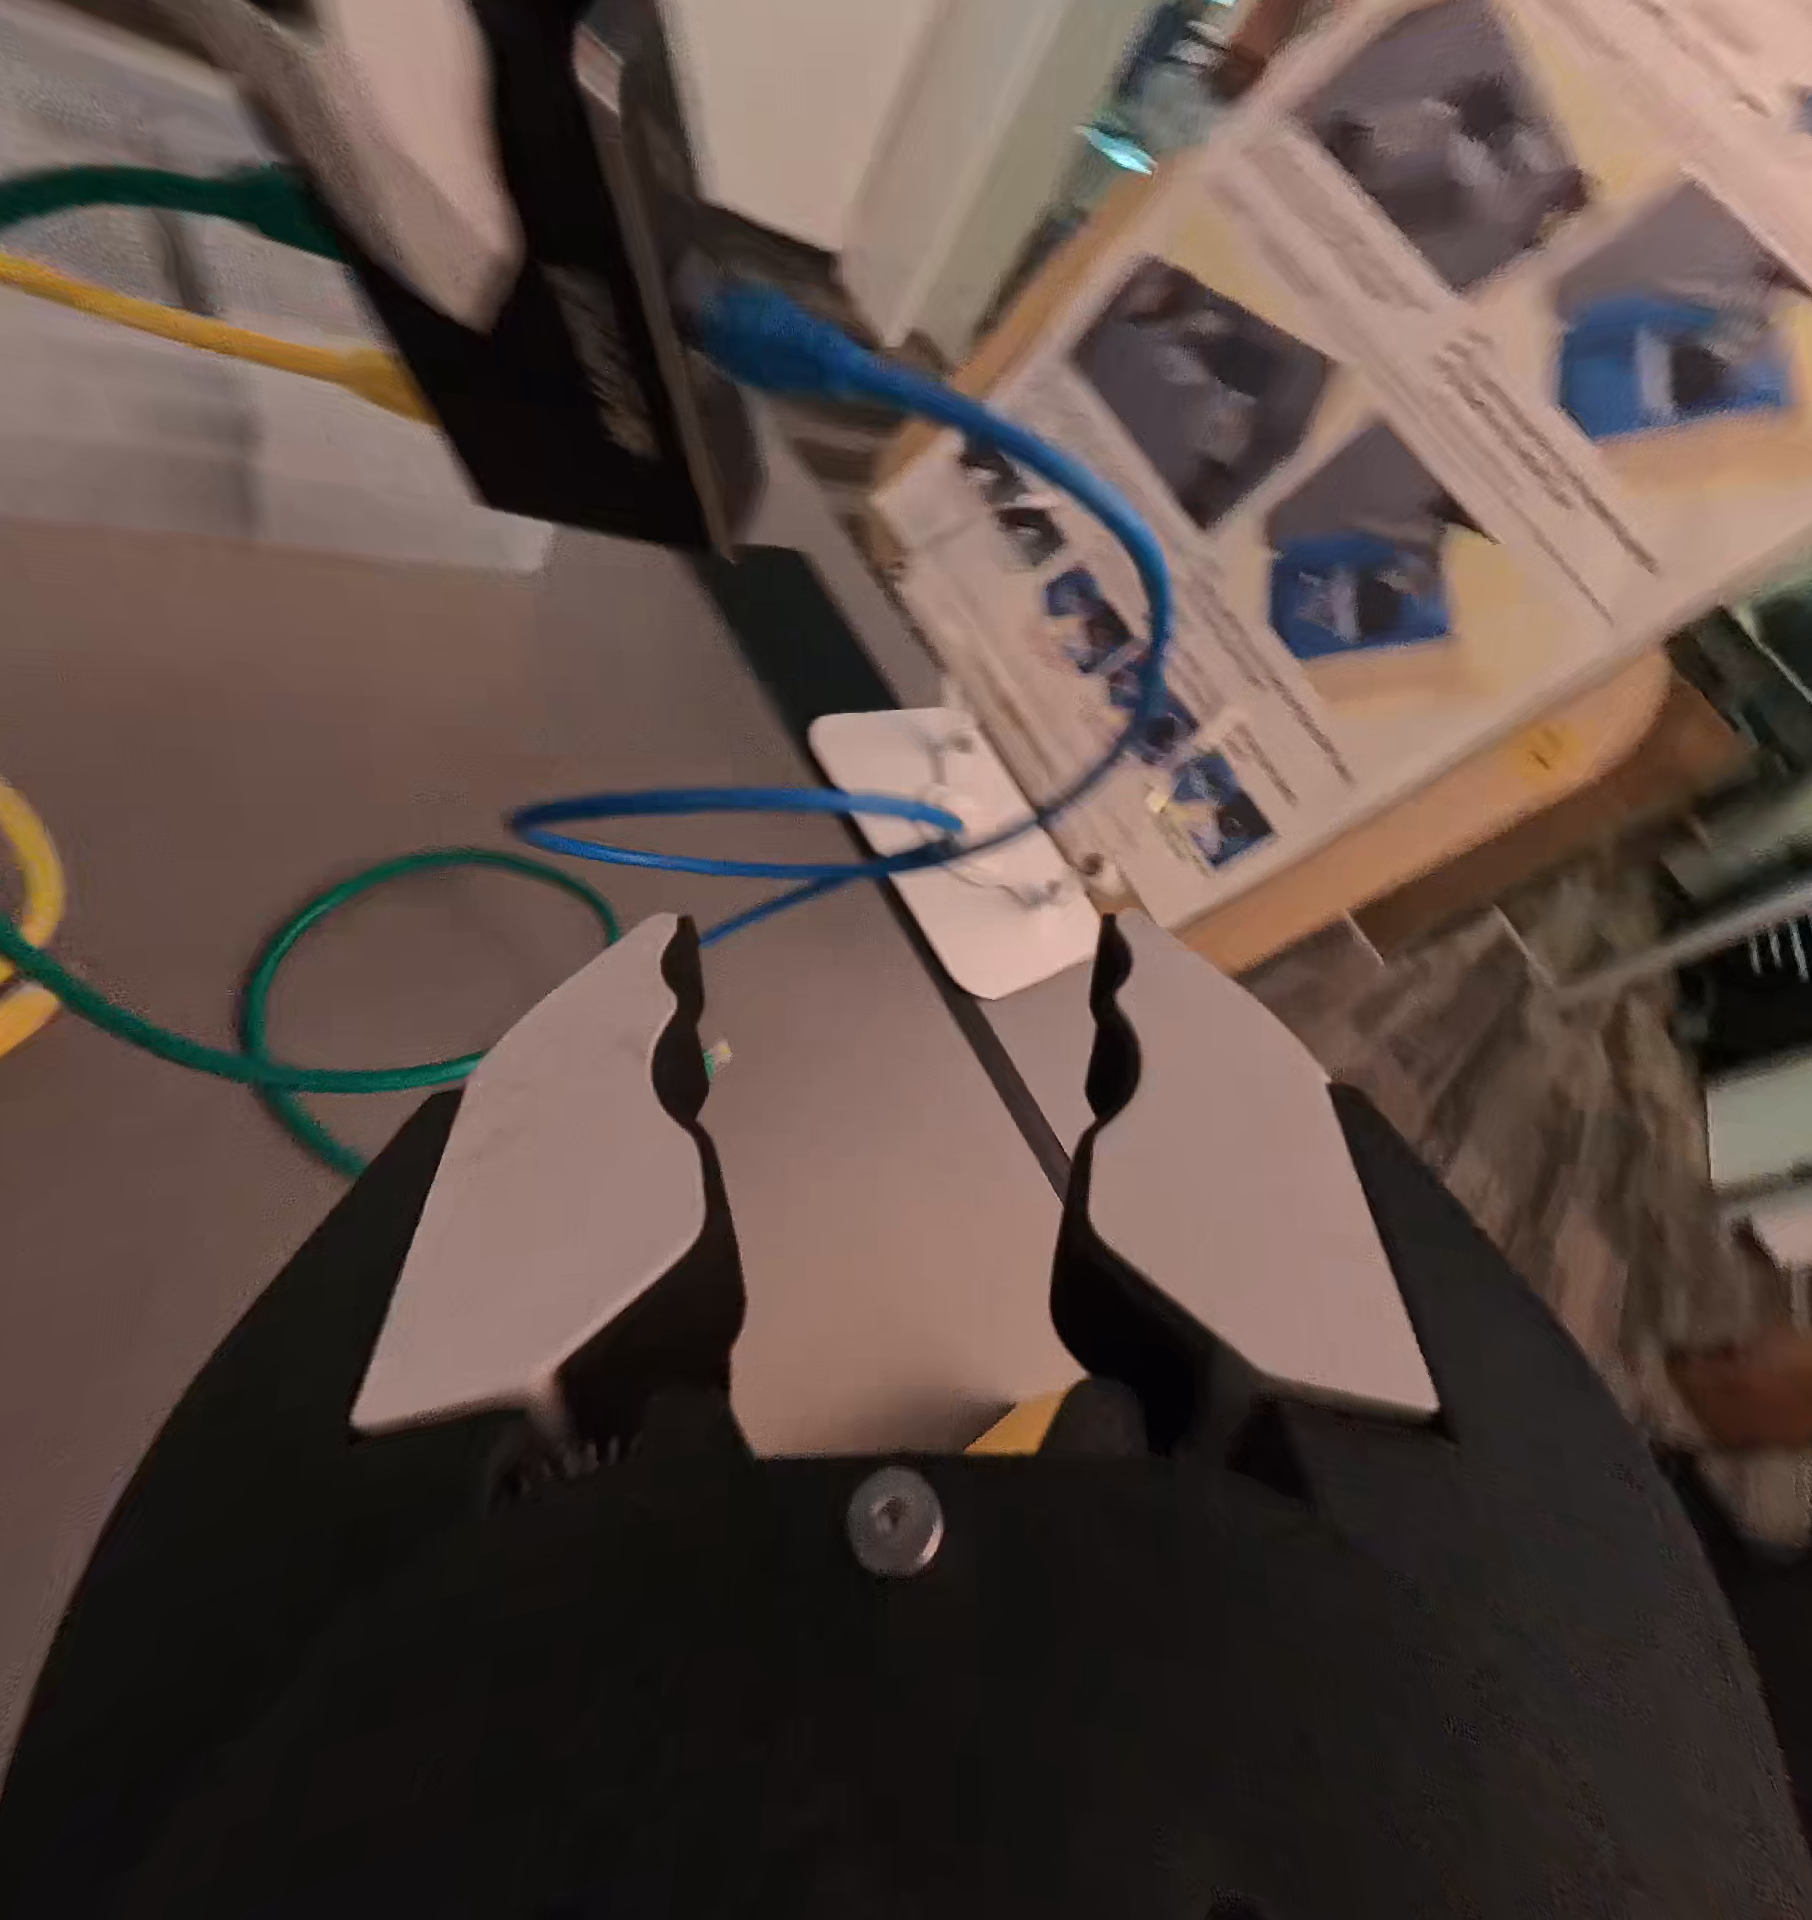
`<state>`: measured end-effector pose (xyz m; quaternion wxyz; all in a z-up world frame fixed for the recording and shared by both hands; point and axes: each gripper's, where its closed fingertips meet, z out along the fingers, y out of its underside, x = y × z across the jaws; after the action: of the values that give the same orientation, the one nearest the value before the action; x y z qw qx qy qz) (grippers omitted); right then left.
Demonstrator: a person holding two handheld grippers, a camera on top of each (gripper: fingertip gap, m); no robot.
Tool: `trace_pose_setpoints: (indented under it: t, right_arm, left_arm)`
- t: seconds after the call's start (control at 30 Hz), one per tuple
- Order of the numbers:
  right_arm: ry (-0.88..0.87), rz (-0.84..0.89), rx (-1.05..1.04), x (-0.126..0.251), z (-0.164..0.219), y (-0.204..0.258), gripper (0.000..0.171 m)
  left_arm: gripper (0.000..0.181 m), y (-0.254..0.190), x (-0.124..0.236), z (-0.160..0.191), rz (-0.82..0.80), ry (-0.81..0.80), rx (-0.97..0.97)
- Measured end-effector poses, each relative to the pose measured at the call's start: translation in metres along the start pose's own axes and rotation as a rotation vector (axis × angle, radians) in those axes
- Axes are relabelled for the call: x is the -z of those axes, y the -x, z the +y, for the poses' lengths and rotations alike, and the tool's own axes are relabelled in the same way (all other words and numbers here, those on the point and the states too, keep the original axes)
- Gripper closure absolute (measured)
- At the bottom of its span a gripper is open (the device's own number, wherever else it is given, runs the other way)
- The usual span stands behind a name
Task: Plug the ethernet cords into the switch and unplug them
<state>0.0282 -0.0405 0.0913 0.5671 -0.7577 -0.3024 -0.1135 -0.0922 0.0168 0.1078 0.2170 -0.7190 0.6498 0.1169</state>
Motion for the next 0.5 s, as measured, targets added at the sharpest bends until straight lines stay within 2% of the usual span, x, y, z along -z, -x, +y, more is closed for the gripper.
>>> trace_pose_setpoints:
  t: [0.1, 0.23, 0.33, 0.5]
  right_arm:
    - [-0.069, -0.071, 0.203, -0.016, -0.011, 0.032, 0.098]
    - [-0.116, -0.215, 0.329, -0.040, -0.014, 0.078, 0.091]
    - [-0.275, -0.290, 0.362, -0.048, -0.024, 0.100, 0.093]
    - [-0.412, -0.359, 0.324, -0.052, -0.030, 0.110, 0.100]
  left_arm:
    - [0.148, -0.027, -0.034, -0.002, -0.054, -0.089, -0.126]
    - [0.148, -0.056, -0.058, 0.003, -0.124, -0.203, -0.241]
    - [0.148, -0.073, -0.067, 0.011, -0.079, -0.264, -0.237]
    - [0.149, -0.078, -0.067, 0.018, 0.008, -0.390, -0.146]
